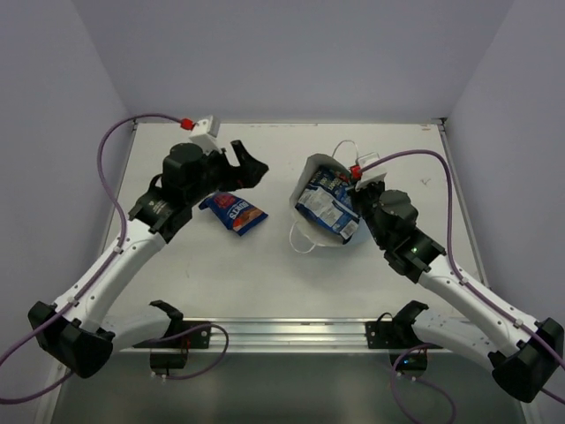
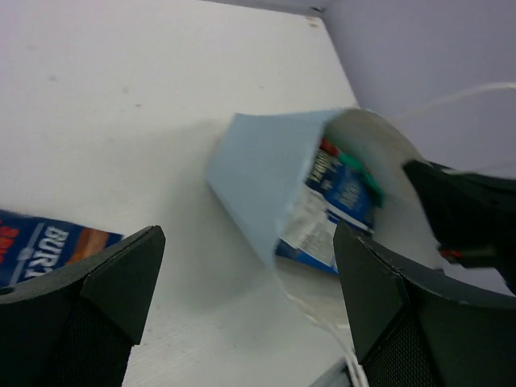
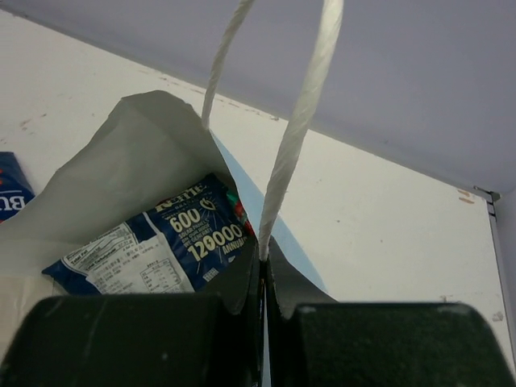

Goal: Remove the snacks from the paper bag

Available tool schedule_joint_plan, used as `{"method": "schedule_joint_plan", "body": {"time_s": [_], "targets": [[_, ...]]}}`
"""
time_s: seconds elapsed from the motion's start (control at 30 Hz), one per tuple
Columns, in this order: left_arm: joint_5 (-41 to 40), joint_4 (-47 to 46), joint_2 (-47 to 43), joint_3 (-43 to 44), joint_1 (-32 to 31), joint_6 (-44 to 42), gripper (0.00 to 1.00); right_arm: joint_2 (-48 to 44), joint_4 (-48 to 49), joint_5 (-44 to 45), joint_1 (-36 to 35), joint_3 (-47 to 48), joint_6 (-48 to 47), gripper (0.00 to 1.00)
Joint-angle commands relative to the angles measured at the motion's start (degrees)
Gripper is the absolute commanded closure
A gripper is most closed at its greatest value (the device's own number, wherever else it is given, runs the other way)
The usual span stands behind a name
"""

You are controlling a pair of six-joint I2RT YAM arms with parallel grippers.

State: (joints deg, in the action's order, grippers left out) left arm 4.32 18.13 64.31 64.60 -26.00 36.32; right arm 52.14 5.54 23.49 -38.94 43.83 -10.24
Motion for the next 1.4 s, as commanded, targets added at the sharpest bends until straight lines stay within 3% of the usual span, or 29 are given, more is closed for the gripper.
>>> {"method": "schedule_joint_plan", "body": {"time_s": [0.0, 0.13, 0.43, 0.73, 0.97, 1.37], "targets": [[0.79, 3.32, 2.12, 4.13, -9.14, -0.55, 0.07, 0.42, -1.14, -3.27, -1.58, 3.19, 2.15, 1.0], [-4.05, 3.4, 8.0, 9.12, -20.2, -2.3, 0.09, 0.95, -1.67, -3.1, -2.37, 3.27, 1.8, 1.0], [-14.5, 3.05, 19.6, 16.52, -29.89, -7.65, 0.11, 1.21, -2.9, -2.83, -2.63, 3.8, 2.15, 1.0], [-23.3, -2.75, 26.91, 15.47, -28.94, -18.38, 0.1, -0.72, -5.19, -2.92, -2.63, 3.8, 1.19, 1.0], [-16.8, -9.95, 27.0, 11.78, -27.09, -24.44, 0.08, -3.27, -7.38, -4.32, -2.55, 3.45, 0.75, 1.0], [-10.82, -8.29, 31.48, 10.02, -26.03, -24.89, 0.17, -3.27, -7.39, -5.73, -2.63, 3.8, 0.92, 1.0]]}}
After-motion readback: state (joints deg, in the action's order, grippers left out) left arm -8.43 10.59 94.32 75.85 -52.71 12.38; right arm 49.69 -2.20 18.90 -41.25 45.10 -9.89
